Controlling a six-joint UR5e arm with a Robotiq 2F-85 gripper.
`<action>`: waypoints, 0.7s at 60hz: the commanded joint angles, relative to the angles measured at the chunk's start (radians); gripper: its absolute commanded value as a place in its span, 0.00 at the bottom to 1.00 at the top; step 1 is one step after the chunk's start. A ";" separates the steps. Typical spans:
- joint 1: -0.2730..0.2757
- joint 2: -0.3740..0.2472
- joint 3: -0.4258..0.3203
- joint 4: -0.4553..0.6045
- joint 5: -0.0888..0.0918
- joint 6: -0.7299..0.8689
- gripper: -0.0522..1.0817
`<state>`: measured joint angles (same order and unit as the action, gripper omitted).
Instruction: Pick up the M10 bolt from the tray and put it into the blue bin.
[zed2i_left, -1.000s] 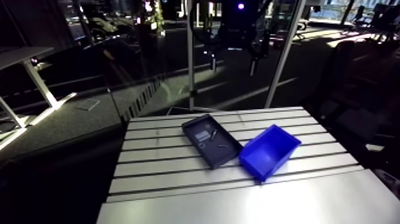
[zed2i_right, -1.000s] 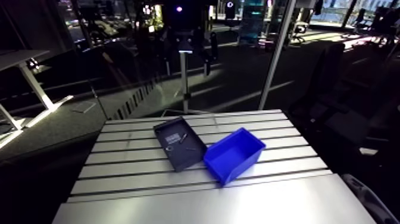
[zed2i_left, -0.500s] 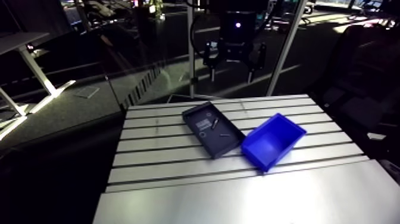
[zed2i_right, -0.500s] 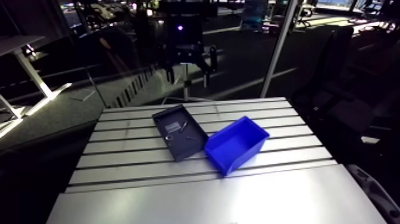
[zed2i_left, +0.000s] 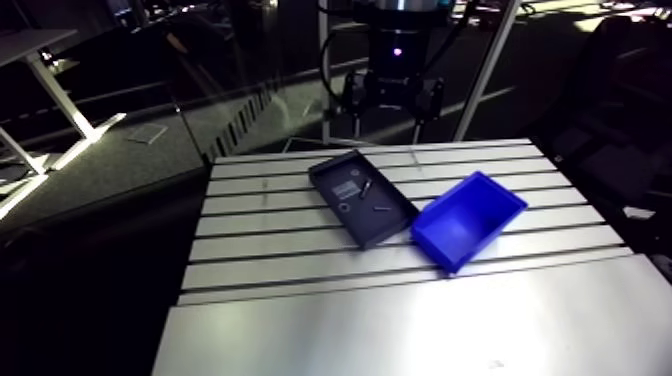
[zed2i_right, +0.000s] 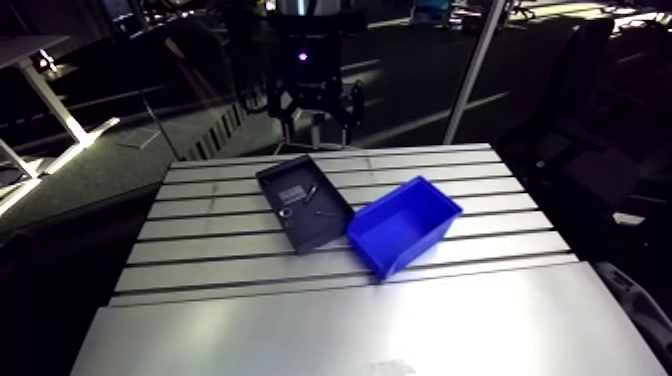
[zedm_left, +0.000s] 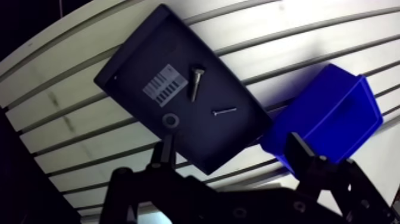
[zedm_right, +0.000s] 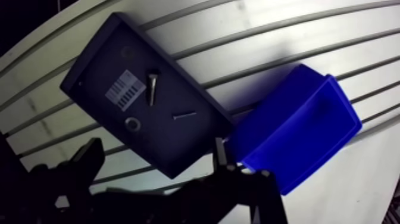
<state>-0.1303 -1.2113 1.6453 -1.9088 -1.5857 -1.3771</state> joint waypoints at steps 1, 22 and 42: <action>0.017 0.042 0.003 -0.022 -0.007 0.022 0.05; 0.029 0.085 0.000 -0.045 -0.009 0.037 0.05; 0.044 0.120 0.003 -0.065 -0.009 0.039 0.10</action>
<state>-0.0925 -1.1141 1.6471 -1.9655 -1.5955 -1.3405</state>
